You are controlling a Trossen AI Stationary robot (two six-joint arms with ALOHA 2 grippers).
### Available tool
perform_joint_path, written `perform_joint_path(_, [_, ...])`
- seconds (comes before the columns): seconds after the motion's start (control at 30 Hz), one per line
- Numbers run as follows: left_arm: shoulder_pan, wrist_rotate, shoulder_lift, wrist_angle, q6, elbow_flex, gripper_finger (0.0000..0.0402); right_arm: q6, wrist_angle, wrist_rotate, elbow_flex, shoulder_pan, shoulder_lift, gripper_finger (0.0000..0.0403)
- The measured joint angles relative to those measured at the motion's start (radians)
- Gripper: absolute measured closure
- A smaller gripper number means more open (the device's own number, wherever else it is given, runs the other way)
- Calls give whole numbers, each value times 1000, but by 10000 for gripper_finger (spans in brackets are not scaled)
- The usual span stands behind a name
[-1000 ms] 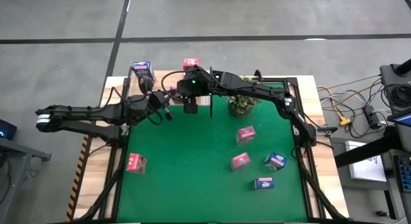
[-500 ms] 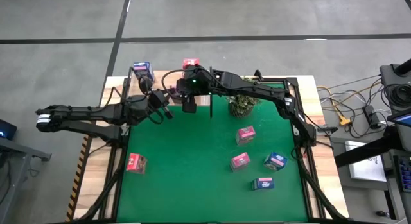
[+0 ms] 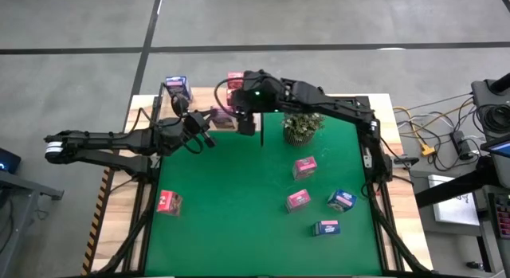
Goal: Stack cereal on shelf
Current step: Put the left pink cereal box on the shelf
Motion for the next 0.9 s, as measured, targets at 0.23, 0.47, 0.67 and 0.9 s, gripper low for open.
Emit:
perform_joint_path(0.23, [0,-1,0,1,0,0,402,13,-201,-7,-41,-1,-20,252])
perform_joint_path(0.47, [0,-1,1,3,0,0,402,-63,6,63,-242,-1,-2,376])
perform_joint_path(0.67, [0,-1,0,5,0,0,402,-104,131,73,-298,4,-2,390])
perform_joint_path(0.9, [0,-11,-2,18,2,-1,402,-116,219,74,-299,2,-2,390])
